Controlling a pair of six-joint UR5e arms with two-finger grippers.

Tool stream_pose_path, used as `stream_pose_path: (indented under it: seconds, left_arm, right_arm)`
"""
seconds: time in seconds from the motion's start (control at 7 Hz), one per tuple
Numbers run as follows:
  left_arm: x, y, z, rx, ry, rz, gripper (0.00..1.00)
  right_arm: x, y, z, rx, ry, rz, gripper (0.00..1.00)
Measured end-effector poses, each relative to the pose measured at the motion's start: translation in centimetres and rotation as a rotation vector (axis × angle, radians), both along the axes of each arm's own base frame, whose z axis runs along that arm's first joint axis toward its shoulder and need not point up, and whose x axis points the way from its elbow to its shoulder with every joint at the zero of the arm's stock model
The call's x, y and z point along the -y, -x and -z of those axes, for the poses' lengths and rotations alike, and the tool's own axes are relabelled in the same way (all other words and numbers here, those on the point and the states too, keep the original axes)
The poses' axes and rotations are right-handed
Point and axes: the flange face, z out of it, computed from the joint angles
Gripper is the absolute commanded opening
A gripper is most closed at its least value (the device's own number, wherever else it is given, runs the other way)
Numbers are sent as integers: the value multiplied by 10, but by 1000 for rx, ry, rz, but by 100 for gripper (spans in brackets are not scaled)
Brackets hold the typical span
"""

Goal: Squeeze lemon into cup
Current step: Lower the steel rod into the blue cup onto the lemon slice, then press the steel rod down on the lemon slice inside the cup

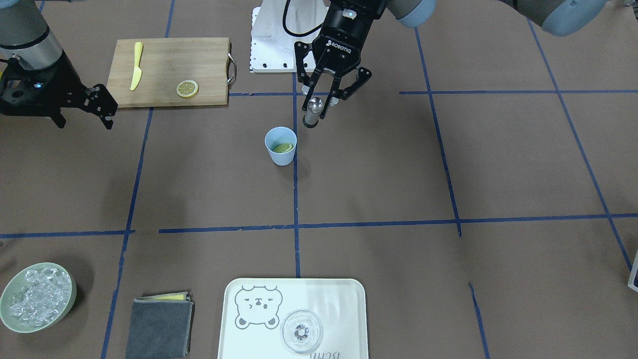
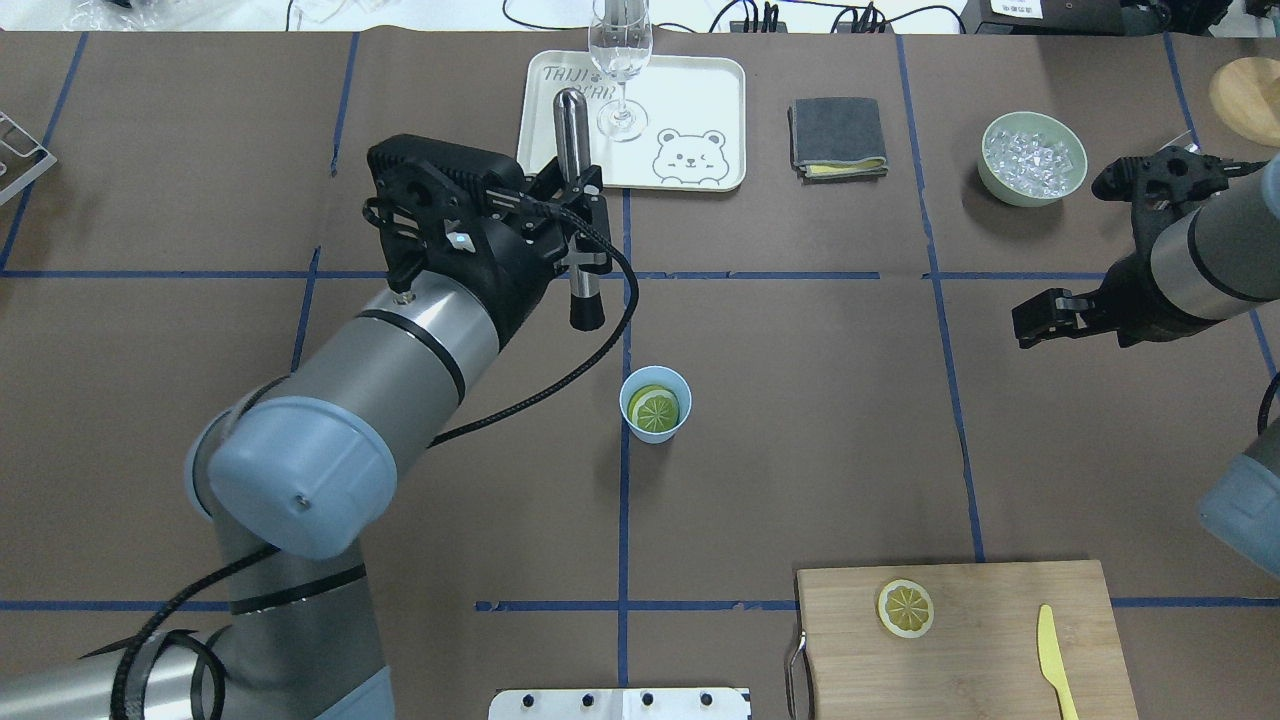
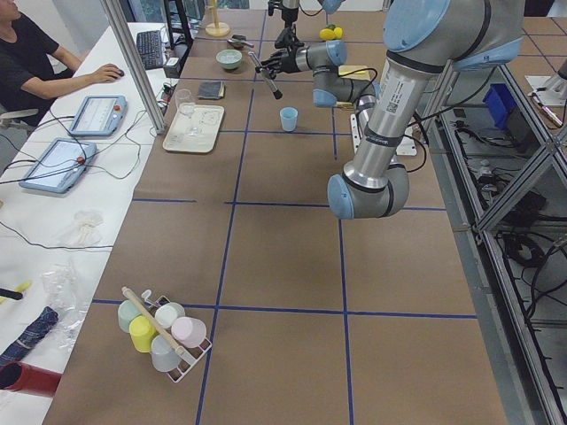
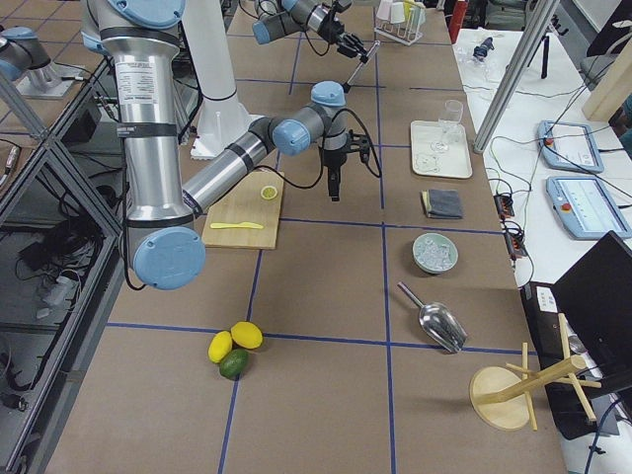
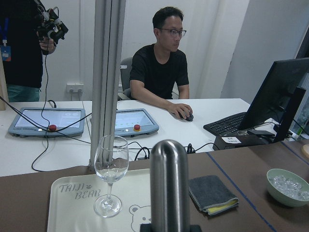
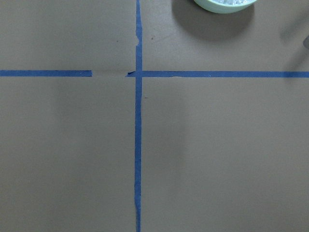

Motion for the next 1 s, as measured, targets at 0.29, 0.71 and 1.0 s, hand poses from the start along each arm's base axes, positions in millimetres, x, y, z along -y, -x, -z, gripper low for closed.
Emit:
stream_pose_path:
  seconds: [0.29,0.71,1.0]
  left_arm:
    - [-18,-45,-11,-2,-8,33,0]
    - [-22,-80,-15,45,-25,32,0]
    - [-21,-106,-21,41,-28,34,0]
  right_arm:
    - [1,-9,-6,-4,3,5,100]
    - [0,-11,-10,-8,8,6,100]
    - [0,-11,-10,-8,9,7,100]
